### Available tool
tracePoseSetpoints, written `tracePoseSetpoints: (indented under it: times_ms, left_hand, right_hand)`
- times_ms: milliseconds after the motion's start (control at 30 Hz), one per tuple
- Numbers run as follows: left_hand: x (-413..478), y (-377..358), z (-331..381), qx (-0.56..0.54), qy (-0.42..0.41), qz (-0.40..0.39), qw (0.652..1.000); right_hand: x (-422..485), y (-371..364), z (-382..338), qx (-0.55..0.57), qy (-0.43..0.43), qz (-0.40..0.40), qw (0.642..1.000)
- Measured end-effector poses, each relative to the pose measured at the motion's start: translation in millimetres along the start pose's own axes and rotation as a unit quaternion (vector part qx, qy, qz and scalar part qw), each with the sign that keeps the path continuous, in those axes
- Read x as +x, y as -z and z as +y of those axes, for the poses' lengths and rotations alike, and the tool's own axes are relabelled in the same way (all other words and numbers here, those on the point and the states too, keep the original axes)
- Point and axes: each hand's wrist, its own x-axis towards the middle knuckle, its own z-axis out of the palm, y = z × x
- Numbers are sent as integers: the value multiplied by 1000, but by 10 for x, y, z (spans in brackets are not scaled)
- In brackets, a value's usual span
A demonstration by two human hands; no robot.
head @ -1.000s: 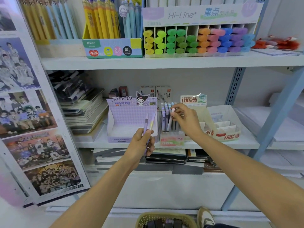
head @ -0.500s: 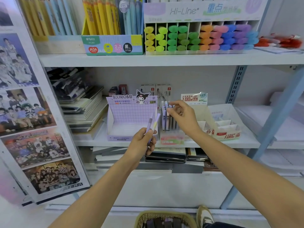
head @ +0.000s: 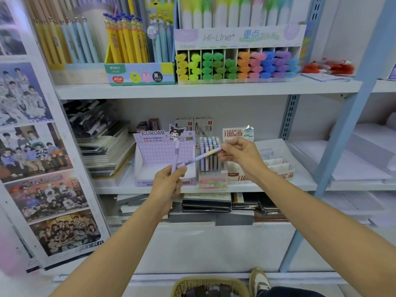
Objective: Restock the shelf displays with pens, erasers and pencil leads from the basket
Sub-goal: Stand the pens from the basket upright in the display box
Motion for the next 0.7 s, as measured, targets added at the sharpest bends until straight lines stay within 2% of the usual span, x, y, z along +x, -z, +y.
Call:
tracePoseSetpoints:
  times_ms: [100, 167, 267, 333, 533, 700]
  left_hand:
    - [-37, -50, 56, -16, -26, 45, 999]
    - [-69, -90, 96, -51, -35, 63, 996]
    - [-126, -158, 134, -90, -54, 57, 993]
    - [-150, -193, 131, -70, -66, 40, 995]
    - [-180, -311, 70, 40, -72, -36, 996]
    - [-163, -415, 18, 60, -81, -73, 992]
  right_hand:
    - [-121, 78, 35, -16, -40, -47, 998]
    - [-200, 111, 79, -40, -73, -106, 991]
    - [-292, 128, 120, -88, -128, -204, 967]
    - [-316, 126, 101, -117, -133, -237, 955]
    - [-230, -37, -42, -135, -3, -143, 980]
    - [-164, -152, -31, -171, 29, -130, 976]
